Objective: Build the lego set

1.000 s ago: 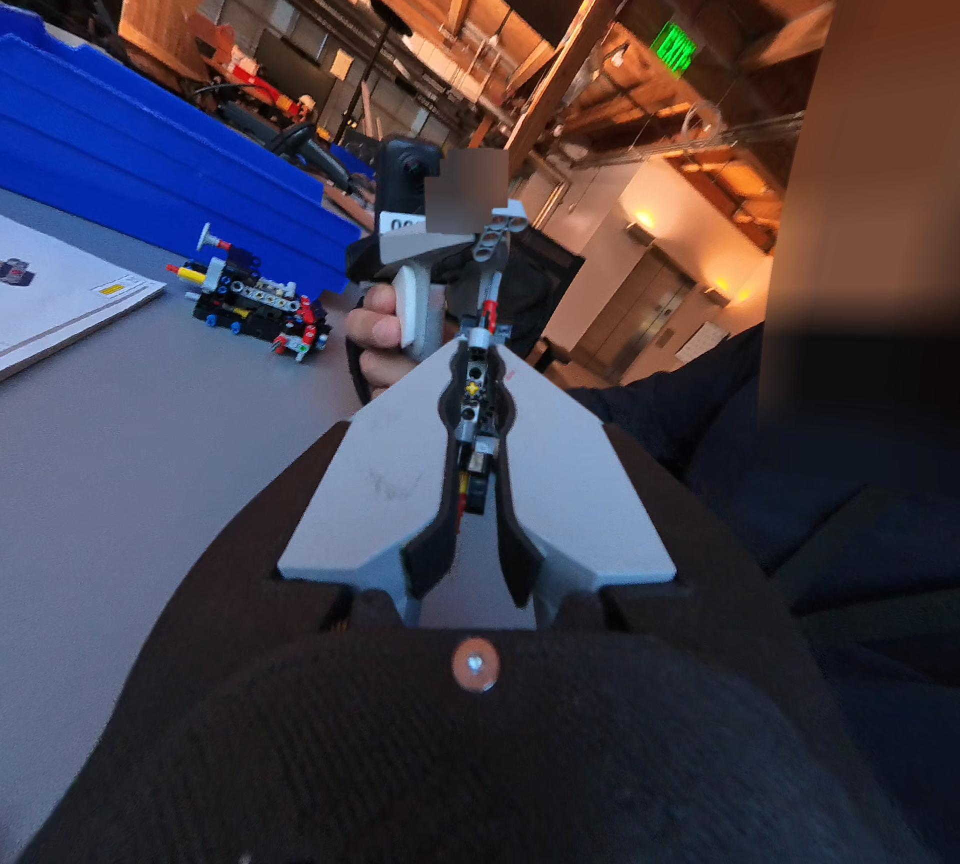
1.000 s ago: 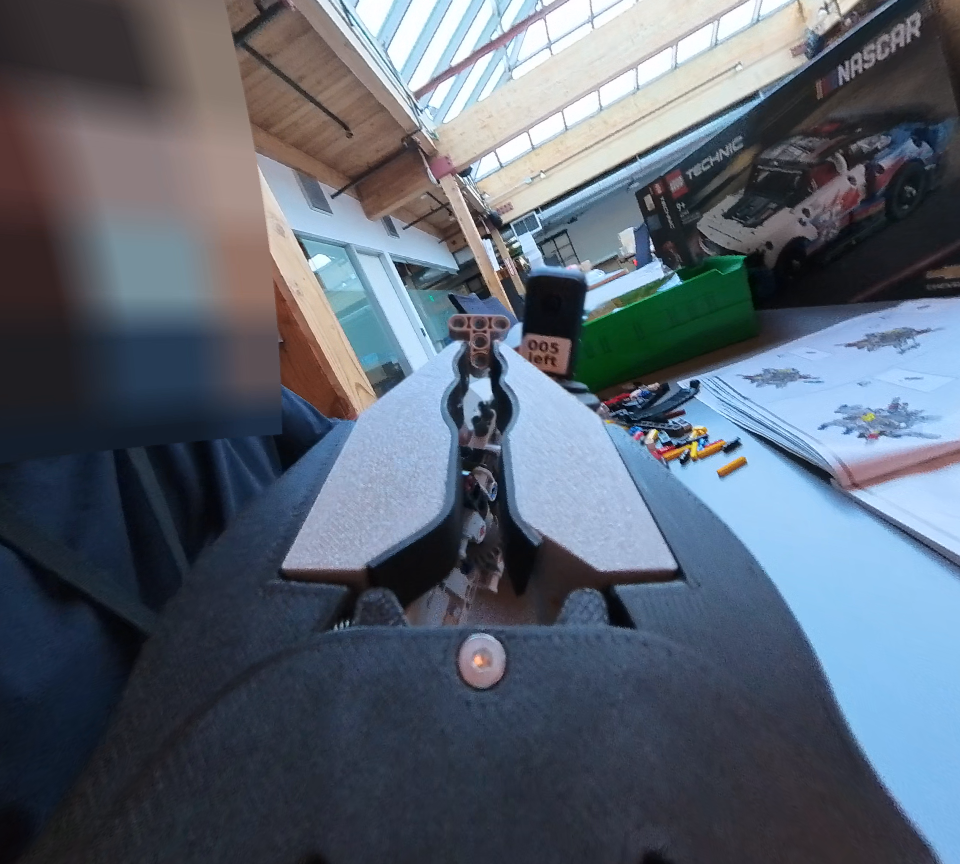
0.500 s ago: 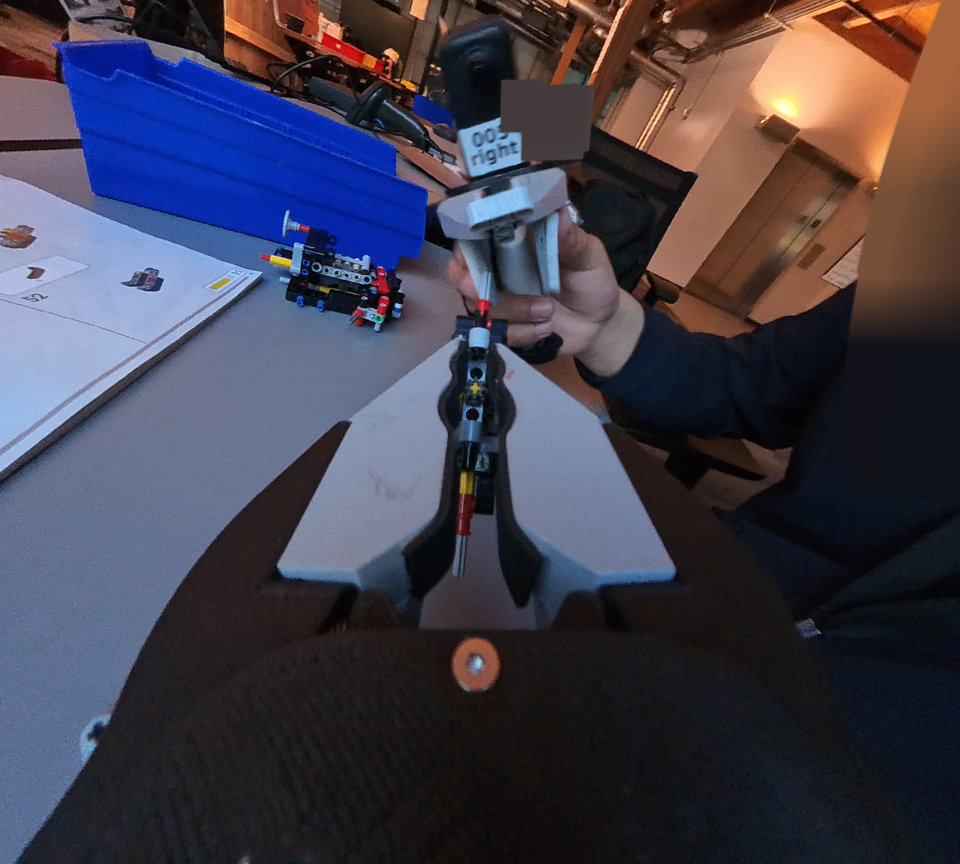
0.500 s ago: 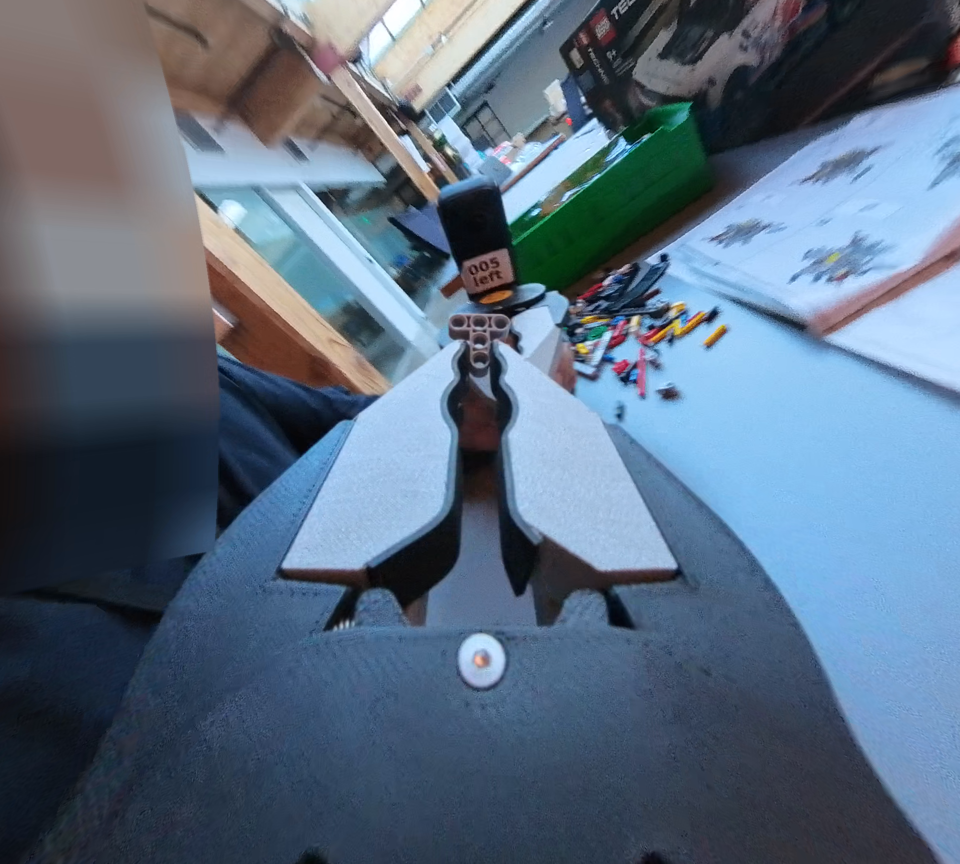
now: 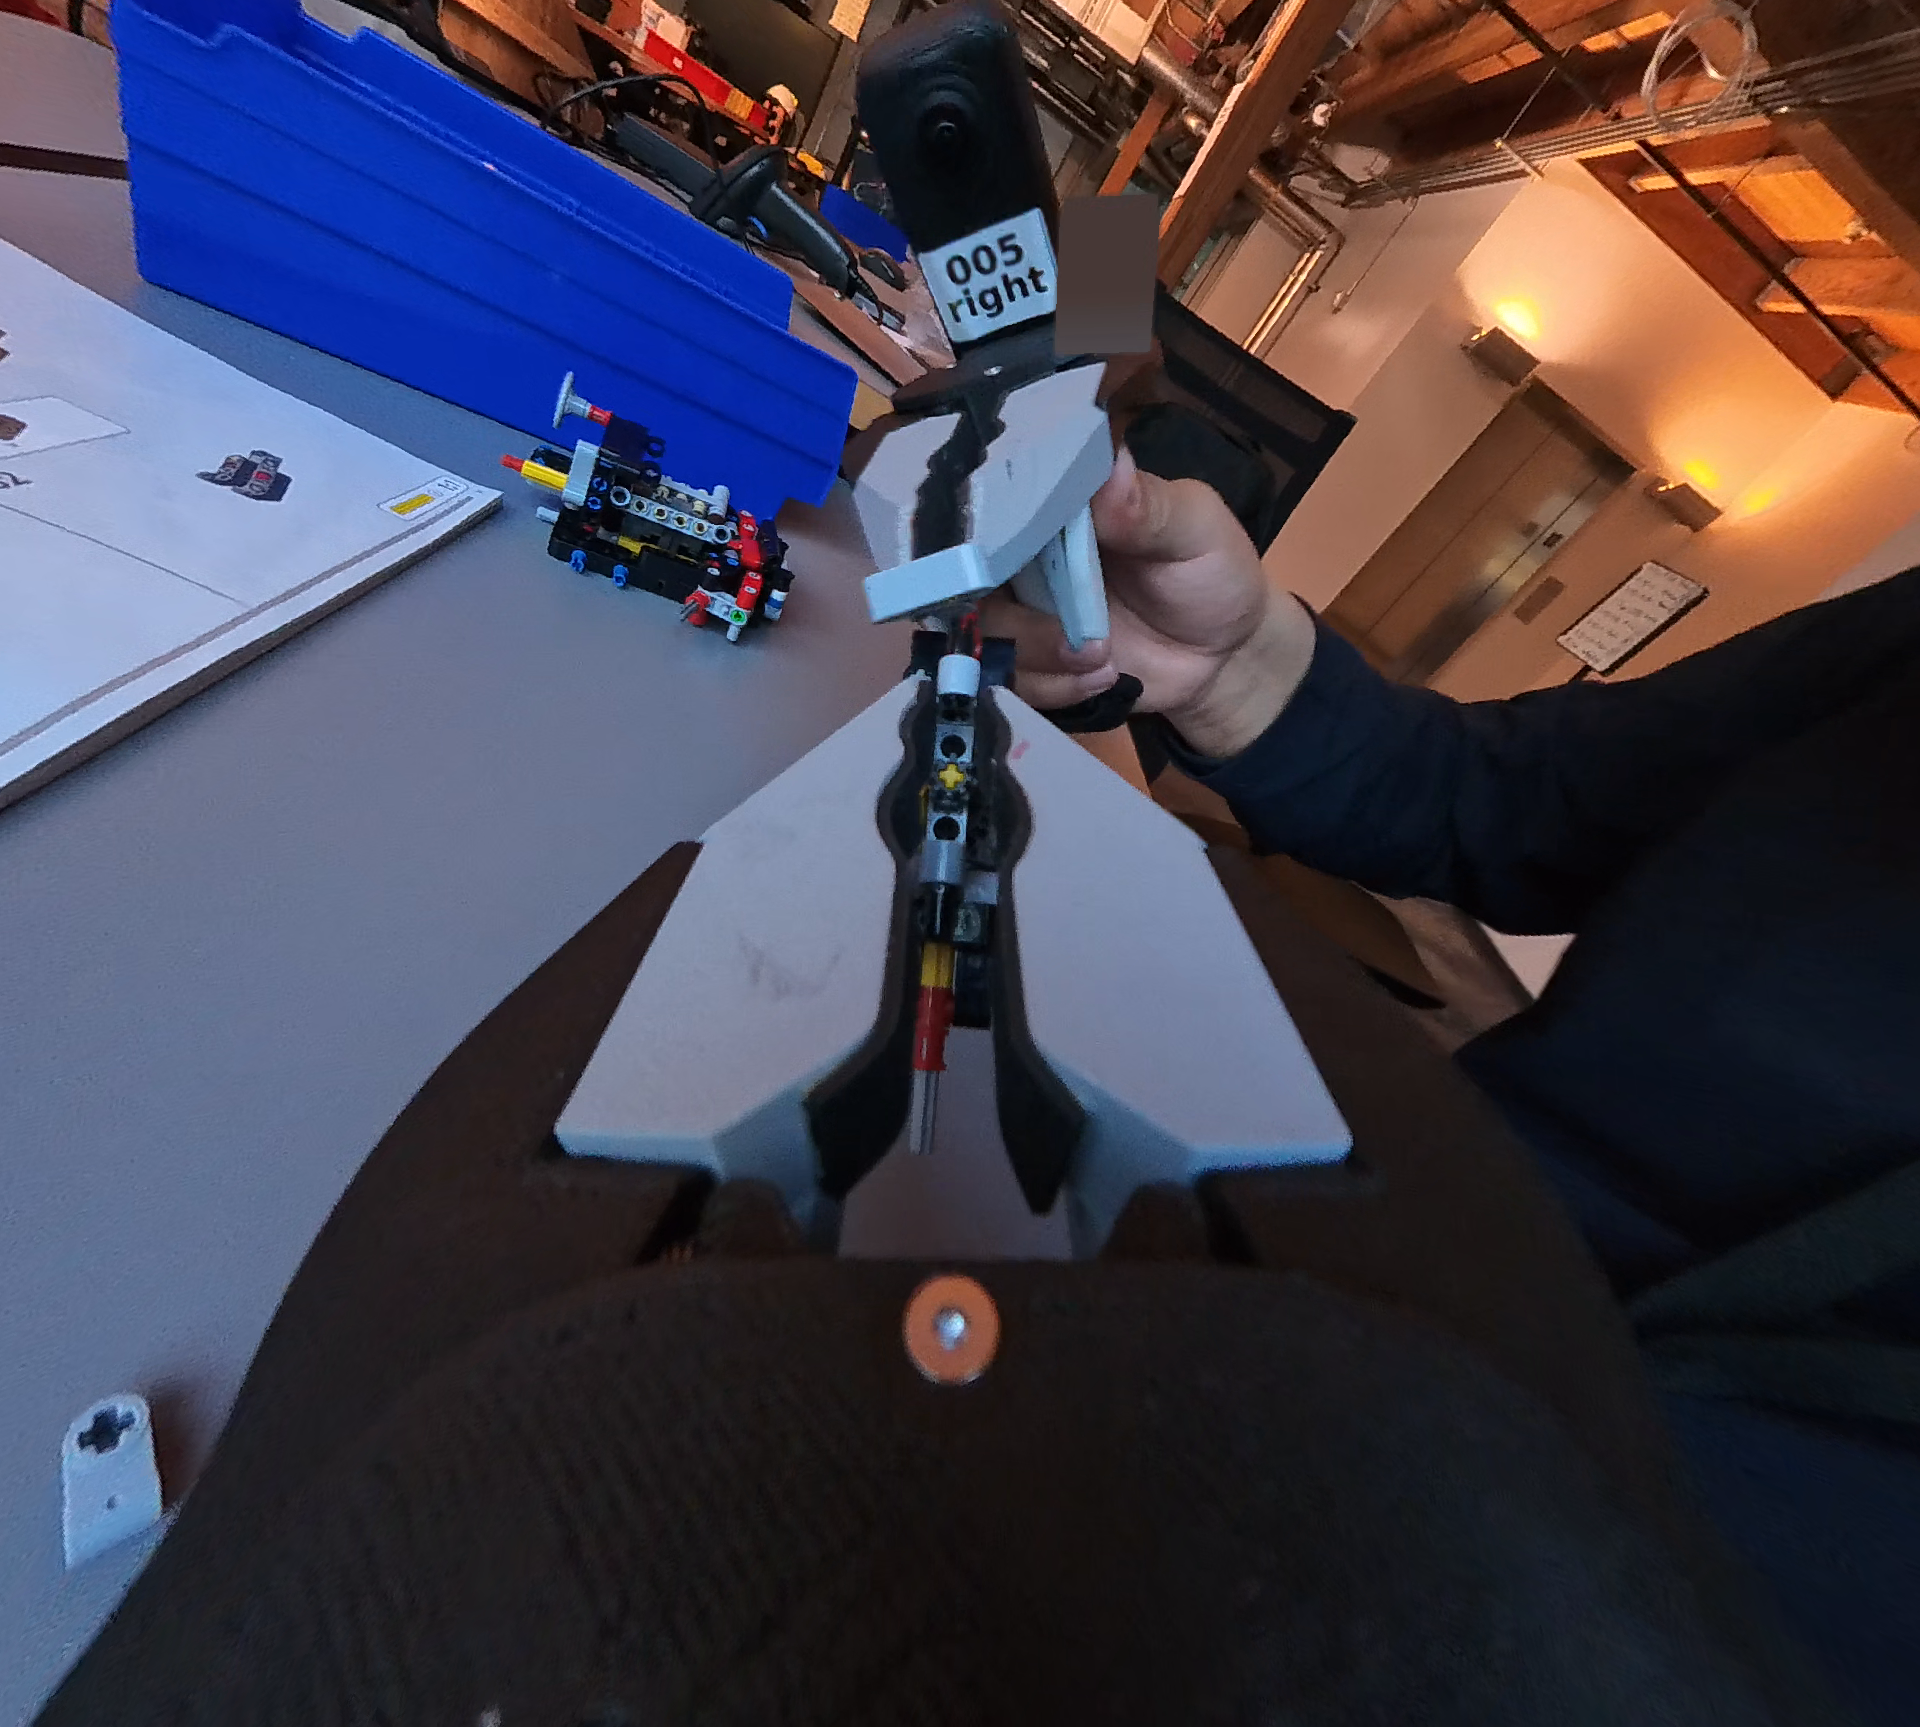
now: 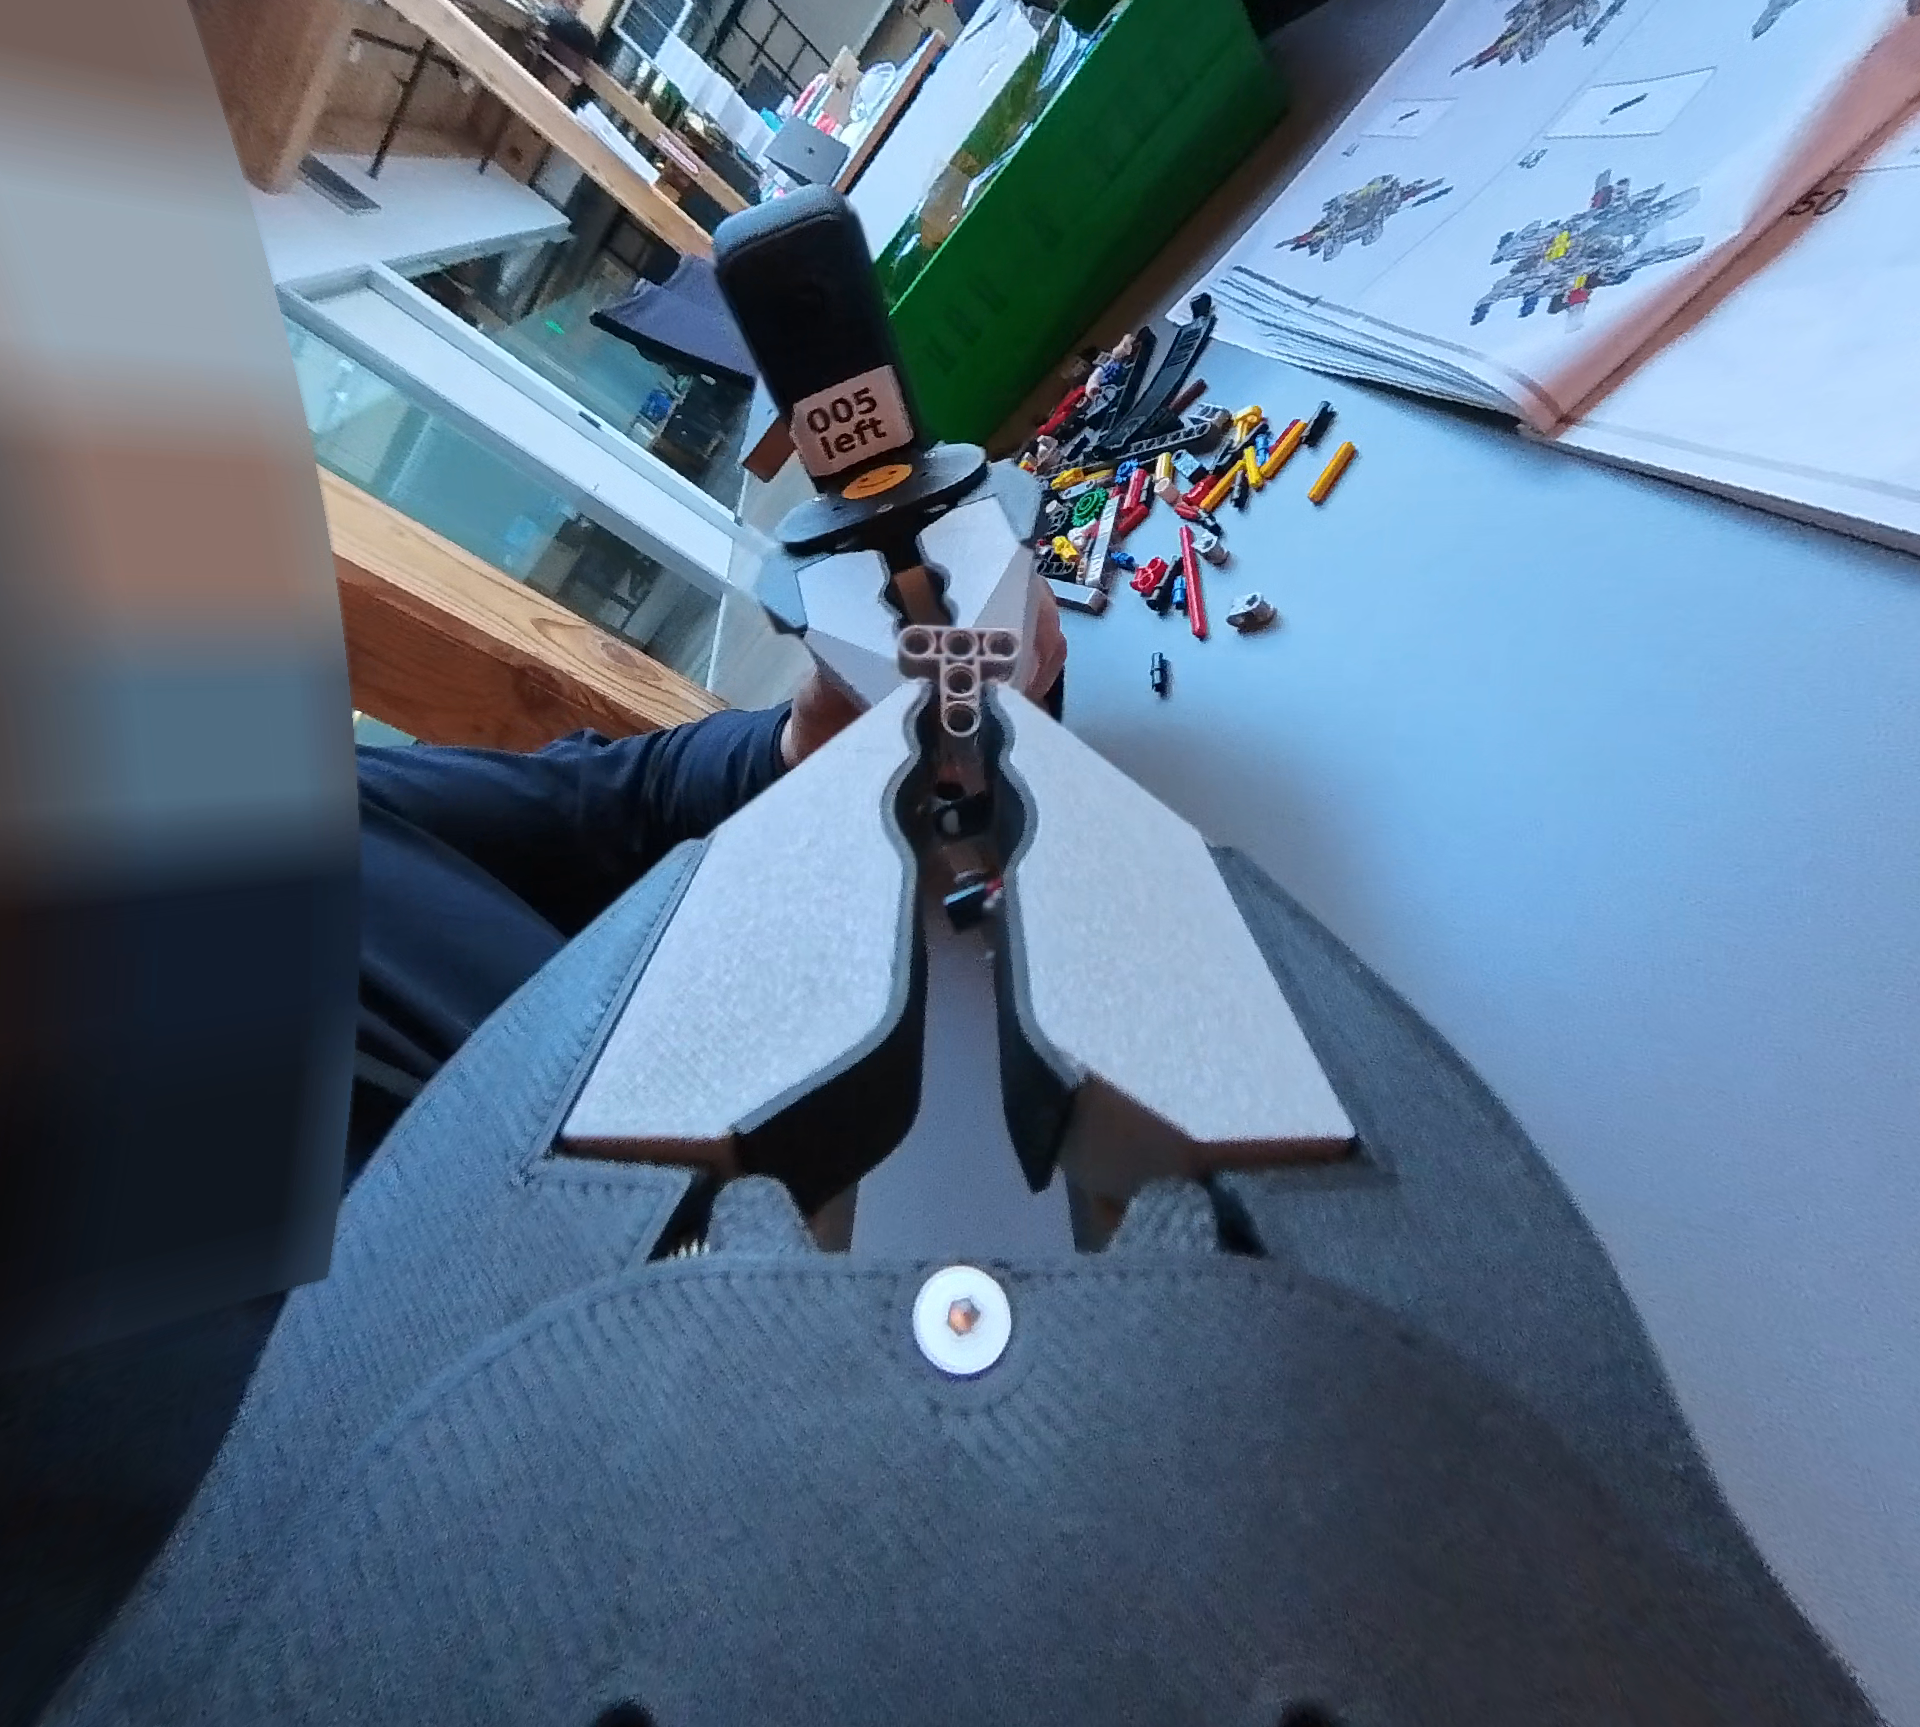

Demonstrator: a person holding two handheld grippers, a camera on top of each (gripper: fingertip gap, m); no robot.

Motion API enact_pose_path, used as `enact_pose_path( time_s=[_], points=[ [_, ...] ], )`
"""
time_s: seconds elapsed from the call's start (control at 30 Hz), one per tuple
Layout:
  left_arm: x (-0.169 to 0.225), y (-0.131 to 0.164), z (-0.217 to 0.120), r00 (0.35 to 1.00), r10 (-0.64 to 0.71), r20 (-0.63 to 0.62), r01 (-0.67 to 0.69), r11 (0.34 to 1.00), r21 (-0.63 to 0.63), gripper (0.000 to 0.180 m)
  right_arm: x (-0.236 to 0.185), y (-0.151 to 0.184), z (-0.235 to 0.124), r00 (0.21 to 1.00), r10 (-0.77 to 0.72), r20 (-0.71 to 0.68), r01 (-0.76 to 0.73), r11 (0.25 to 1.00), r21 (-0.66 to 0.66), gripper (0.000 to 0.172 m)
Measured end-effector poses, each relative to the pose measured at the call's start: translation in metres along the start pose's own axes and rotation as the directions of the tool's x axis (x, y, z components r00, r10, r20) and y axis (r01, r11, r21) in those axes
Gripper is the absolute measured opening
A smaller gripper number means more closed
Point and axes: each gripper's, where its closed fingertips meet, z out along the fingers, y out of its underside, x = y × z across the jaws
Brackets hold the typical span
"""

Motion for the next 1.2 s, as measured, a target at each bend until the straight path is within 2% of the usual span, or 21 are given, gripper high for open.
enact_pose_path(
  time_s=[0.2,0.43,0.6,0.77,0.9,1.03,1.2],
  points=[
    [0.000,-0.004,-0.003,0.997,-0.067,-0.038,0.068,0.997,0.036,0.005,-0.002,0.002,-0.001,1.000,-0.002,0.008,0.002,1.000,0.001,0.004],
    [0.000,-0.002,-0.002,0.997,-0.068,-0.039,0.069,0.997,0.023,0.005,-0.004,0.006,0.001,0.999,-0.023,0.028,0.023,0.999,-0.022,0.004],
    [-0.001,0.003,0.000,0.997,-0.071,-0.033,0.071,0.997,-0.002,0.005,-0.002,0.013,0.000,0.996,-0.081,0.032,0.083,0.992,-0.092,0.004],
    [-0.003,0.011,0.003,1.000,-0.005,0.016,0.006,0.998,-0.068,0.005,0.003,0.022,-0.002,0.988,-0.148,0.042,0.154,0.965,-0.211,0.003],
    [-0.003,0.018,0.006,0.999,0.029,0.041,-0.024,0.993,-0.119,0.005,0.006,0.030,-0.006,0.988,-0.110,0.107,0.137,0.948,-0.288,0.004],
    [-0.009,0.025,0.008,0.998,-0.001,0.062,0.011,0.988,-0.151,0.005,0.009,0.041,-0.008,0.979,-0.086,0.187,0.145,0.933,-0.330,0.004],
    [-0.014,0.026,0.006,0.997,-0.015,0.082,0.028,0.987,-0.161,0.005,0.015,0.040,-0.002,0.970,-0.067,0.235,0.141,0.939,-0.315,0.004]
  ],
)
